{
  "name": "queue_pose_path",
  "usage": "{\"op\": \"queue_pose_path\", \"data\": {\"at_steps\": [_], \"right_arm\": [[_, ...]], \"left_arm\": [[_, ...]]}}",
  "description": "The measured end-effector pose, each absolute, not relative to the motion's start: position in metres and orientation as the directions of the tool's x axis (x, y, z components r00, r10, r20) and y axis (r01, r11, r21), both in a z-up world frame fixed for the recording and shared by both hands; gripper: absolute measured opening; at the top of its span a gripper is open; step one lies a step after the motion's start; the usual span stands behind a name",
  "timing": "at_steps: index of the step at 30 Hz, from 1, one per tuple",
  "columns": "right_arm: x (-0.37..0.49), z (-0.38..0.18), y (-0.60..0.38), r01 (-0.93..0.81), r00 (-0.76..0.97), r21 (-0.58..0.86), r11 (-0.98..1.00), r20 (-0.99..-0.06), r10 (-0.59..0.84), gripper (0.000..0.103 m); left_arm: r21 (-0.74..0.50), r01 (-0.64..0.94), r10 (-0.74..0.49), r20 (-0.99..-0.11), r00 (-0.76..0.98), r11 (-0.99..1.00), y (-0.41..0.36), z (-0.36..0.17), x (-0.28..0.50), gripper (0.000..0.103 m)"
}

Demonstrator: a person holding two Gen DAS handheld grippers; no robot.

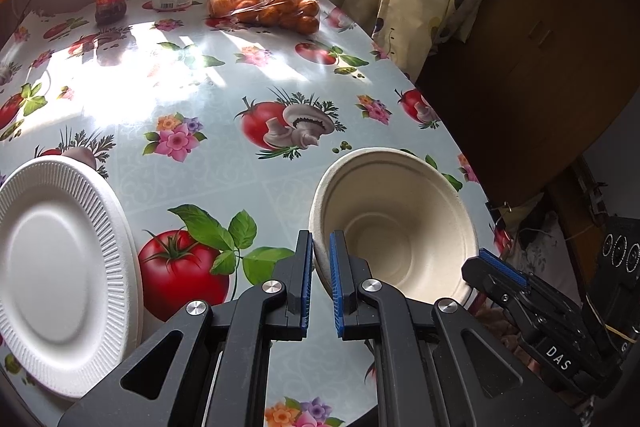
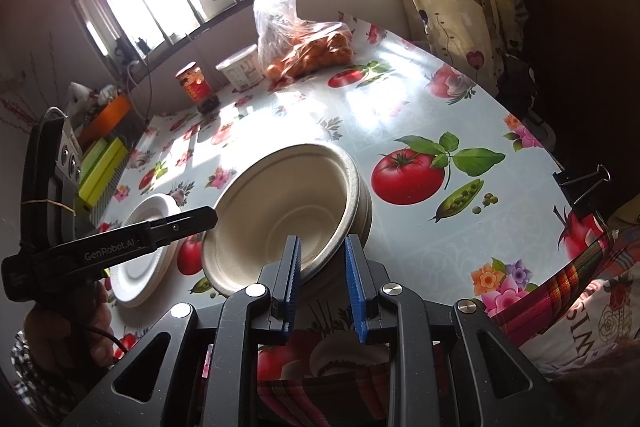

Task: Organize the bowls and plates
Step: 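Lower the held beige bowl into the nested beige bowls, then open the left gripper and release the bowl onto the stack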

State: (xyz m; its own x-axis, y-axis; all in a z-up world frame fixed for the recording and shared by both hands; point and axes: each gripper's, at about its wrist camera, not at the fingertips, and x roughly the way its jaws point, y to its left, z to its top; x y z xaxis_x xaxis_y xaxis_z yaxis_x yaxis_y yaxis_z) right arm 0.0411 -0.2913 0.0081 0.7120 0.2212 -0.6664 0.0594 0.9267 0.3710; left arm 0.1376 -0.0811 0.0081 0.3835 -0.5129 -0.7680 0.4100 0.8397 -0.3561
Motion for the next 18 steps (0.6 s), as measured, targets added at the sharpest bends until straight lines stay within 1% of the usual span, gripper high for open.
{"op": "queue_pose_path", "data": {"at_steps": [10, 13, 14, 17, 18], "right_arm": [[0.0417, 0.0088, -0.2894, 0.064, 0.709, 0.350, 0.934, -0.675, 0.204, 0.033], [0.0410, 0.0091, -0.2897, 0.067, 0.709, 0.344, 0.936, -0.676, 0.198, 0.036], [0.0409, 0.0092, -0.2898, 0.067, 0.709, 0.344, 0.937, -0.677, 0.198, 0.037], [0.0416, 0.0098, -0.2897, 0.064, 0.710, 0.346, 0.936, -0.675, 0.200, 0.042], [0.0410, 0.0098, -0.2901, 0.064, 0.711, 0.345, 0.937, -0.674, 0.200, 0.044]], "left_arm": [[-0.358, 0.416, -0.518, -0.765, 0.383, 0.836, -0.0815, 0.0072, 0.1367, 0.011], [-0.358, 0.425, -0.523, -0.764, 0.378, 0.831, -0.0827, 0.0068, 0.1363, 0.015], [-0.361, 0.428, -0.526, -0.763, 0.374, 0.828, -0.0831, 0.0065, 0.1362, 0.018], [-0.368, 0.429, -0.533, -0.758, 0.376, 0.825, -0.0825, 0.0063, 0.1363, 0.025], [-0.373, 0.429, -0.538, -0.755, 0.376, 0.823, -0.0818, 0.0062, 0.1367, 0.025]]}}
